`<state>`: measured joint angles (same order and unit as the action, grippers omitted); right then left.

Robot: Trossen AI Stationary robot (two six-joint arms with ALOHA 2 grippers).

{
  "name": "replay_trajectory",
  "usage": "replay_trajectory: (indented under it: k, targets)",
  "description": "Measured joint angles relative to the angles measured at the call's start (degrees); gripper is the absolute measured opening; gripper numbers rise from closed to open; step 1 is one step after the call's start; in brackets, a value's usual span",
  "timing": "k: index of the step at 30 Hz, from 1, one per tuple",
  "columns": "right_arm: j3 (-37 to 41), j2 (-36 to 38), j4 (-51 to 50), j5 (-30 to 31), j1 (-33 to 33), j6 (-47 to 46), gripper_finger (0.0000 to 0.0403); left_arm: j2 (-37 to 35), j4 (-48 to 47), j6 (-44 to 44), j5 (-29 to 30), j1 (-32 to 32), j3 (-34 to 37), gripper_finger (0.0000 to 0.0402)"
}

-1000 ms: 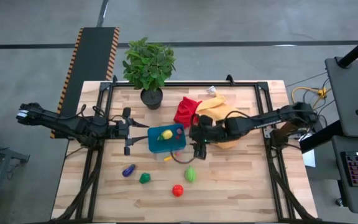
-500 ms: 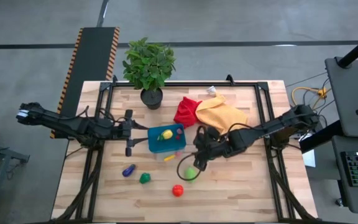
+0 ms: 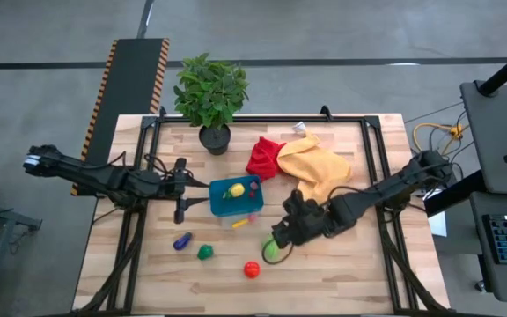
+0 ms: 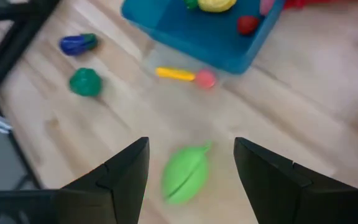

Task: Pick and placing Produce into tupperware
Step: Put the green melon into the blue bin

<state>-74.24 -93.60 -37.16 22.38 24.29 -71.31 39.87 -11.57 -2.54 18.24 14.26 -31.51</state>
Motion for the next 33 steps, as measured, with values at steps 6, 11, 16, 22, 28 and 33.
replay_trajectory:
  k: [6,11,16,22,28,33]
  targets:
    - [-2.1,-1.4,0.0,8.7,6.2,-9.2,0.0226,-3.0,-0.2,0.4,0.0,0.0,0.0,0.0164]
    - [-5.3,-5.7,-1.4,11.6,9.7,-12.5,0.0226,-5.7,-0.8,0.4,0.0,0.0,0.0,0.0164]
    - [-9.6,-11.3,-2.3,11.7,10.1,-12.6,0.0226,-6.7,-1.7,0.3,0.0,0.0,0.0,0.0164]
    - [-16.6,-17.1,-5.8,10.7,9.6,-15.3,0.0226,-7.0,-1.7,2.0,0.0,0.0,0.0,0.0164]
    - [-26.5,-24.4,-24.5,6.4,9.1,-24.9,0.0226,-6.5,-1.8,2.0,0.0,0.0,0.0,0.0164]
    - [-33.7,-29.6,-26.2,6.1,9.1,-22.0,0.0226,-6.5,-1.8,2.0,0.0,0.0,0.0,0.0164]
